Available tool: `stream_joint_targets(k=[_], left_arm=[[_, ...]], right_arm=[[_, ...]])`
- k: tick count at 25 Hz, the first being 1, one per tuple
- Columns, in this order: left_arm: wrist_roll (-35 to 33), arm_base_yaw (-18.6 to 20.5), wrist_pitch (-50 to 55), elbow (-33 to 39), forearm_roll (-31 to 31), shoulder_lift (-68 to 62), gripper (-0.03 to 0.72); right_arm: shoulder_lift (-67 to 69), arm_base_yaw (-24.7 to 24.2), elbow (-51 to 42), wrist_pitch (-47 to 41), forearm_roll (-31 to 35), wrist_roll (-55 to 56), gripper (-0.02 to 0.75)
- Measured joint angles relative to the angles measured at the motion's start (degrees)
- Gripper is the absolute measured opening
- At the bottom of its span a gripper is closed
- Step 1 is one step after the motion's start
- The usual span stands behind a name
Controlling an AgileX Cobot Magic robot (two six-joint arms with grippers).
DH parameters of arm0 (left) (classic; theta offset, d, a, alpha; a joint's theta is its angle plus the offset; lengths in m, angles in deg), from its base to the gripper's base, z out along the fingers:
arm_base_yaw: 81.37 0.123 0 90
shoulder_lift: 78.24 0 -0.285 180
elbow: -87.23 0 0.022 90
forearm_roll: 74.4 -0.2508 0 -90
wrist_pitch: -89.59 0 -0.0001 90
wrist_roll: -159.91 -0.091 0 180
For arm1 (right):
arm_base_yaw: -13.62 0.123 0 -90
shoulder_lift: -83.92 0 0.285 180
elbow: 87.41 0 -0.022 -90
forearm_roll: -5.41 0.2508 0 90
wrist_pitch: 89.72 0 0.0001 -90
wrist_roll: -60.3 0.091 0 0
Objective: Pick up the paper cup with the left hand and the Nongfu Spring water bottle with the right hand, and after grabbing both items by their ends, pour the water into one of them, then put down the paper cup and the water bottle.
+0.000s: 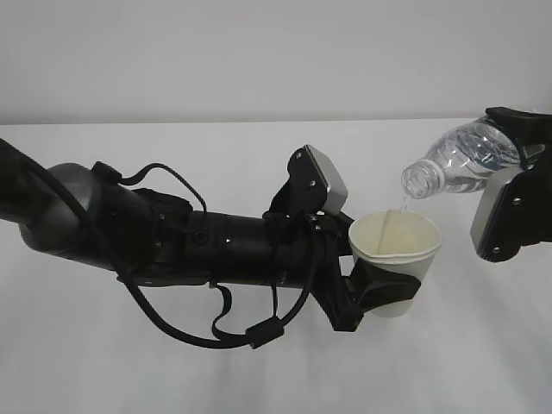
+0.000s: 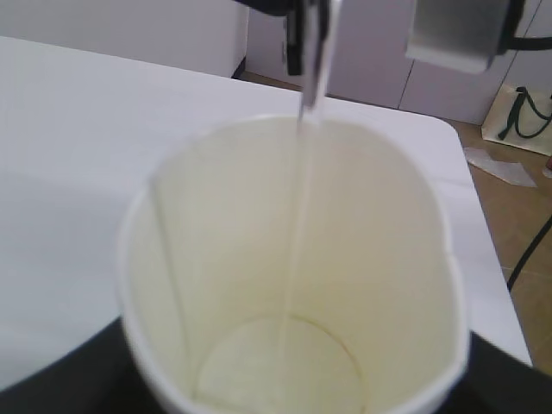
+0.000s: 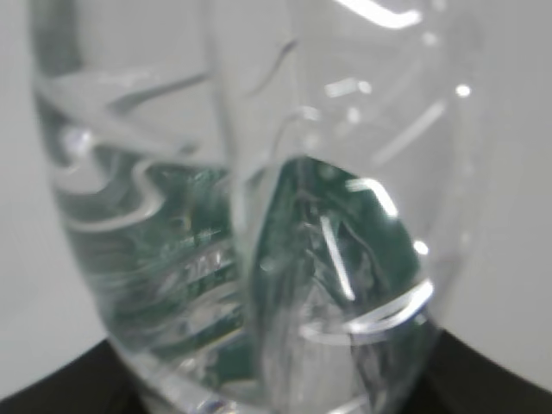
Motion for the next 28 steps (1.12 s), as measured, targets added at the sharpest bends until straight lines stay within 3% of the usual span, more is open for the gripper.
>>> stream_joint_targets(k=[28], left_arm=[[0.0, 0.0, 0.0, 0.0, 0.1, 0.0, 0.482]], right_arm=[[0.0, 0.0, 0.0, 0.1, 0.0, -0.7, 0.407]])
